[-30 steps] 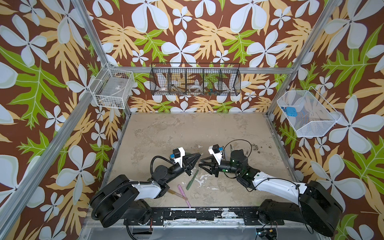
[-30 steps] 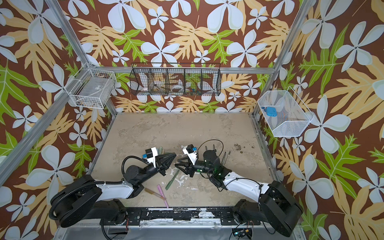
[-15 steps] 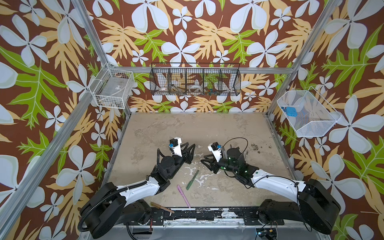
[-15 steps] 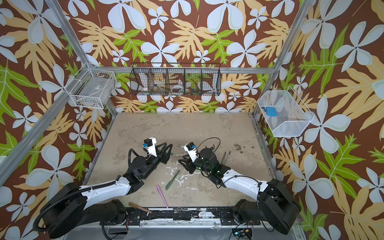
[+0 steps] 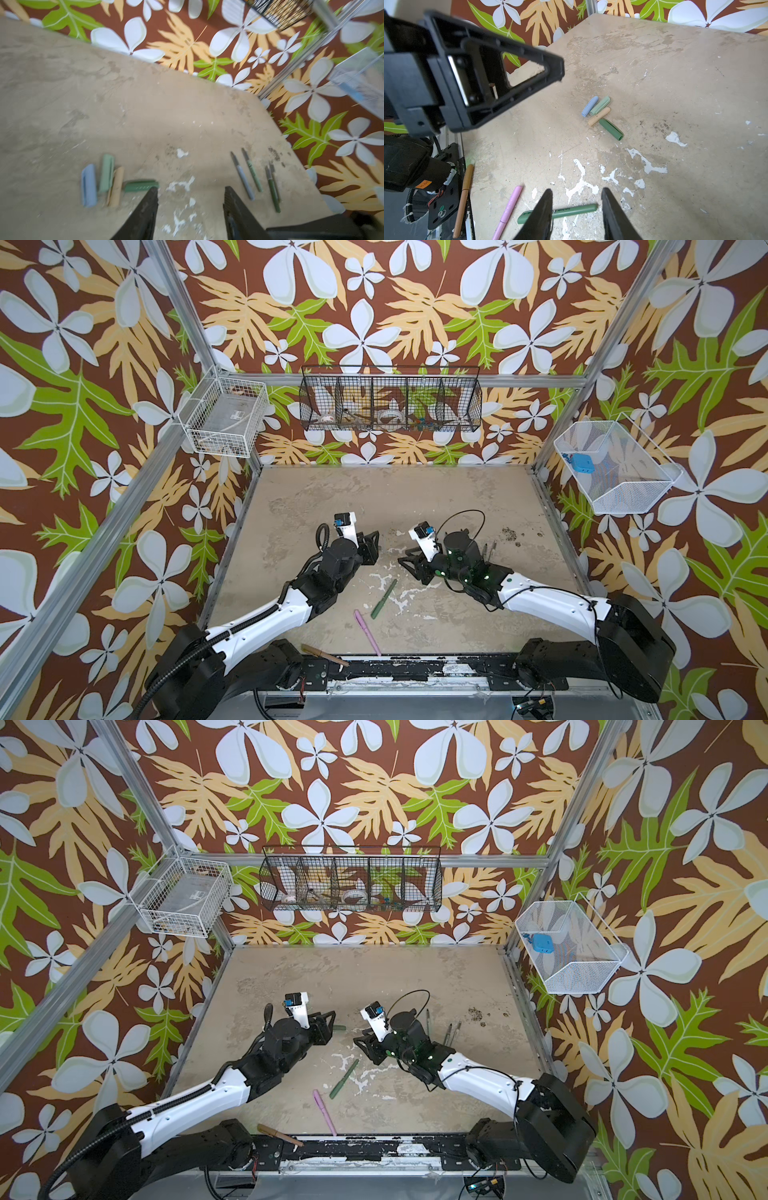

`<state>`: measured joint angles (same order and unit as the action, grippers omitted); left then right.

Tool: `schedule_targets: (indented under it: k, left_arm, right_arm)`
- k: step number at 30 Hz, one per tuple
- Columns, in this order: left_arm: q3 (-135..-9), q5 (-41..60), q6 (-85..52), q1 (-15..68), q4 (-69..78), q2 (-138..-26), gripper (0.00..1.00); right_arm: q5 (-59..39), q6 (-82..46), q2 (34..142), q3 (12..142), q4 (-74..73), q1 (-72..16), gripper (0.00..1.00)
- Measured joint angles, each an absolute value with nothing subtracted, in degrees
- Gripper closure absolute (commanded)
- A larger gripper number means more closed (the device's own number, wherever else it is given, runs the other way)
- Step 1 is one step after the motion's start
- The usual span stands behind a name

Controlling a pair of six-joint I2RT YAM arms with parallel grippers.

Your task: Open the pen caps

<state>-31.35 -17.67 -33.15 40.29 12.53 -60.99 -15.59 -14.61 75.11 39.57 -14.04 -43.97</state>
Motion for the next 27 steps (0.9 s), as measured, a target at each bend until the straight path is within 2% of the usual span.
schedule_targets:
  k: [6, 11, 13, 16, 19, 27]
  left_arm:
    - [-31.00, -19.22, -37.17, 40.29, -3.51, -51.48, 0.33]
    - [-33.19, -18.02, -39.53, 40.23, -14.33, -48.18, 0.29]
    - [-35.11, -17.43, -40.36, 40.18, -18.83, -48.07, 0.18]
    - [-38.26, -16.88, -42.00, 39.86, -25.10, -47.68, 0.12]
    - [-41.63, -16.60, -44.01, 38.63, -30.83, -47.70, 0.12]
    - [-46.83, -11.62, -54.06, 34.37, -44.58, -52.25, 0.23]
  right_arm:
    - [-14.09, -15.25, 75.11, 42.37, -6.83, -45.47, 0.59]
    - [-13.54, -15.88, 74.35, 43.20, -2.48, -46.09, 0.57]
    - [-13.26, -15.86, 73.65, 43.20, -0.86, -46.02, 0.57]
    - [-12.38, -15.84, 72.97, 43.09, 0.73, -46.04, 0.56]
    - [-11.81, -15.86, 73.49, 42.74, 1.91, -46.09, 0.56]
    - [-13.76, -15.84, 75.64, 43.40, 3.79, -45.98, 0.55]
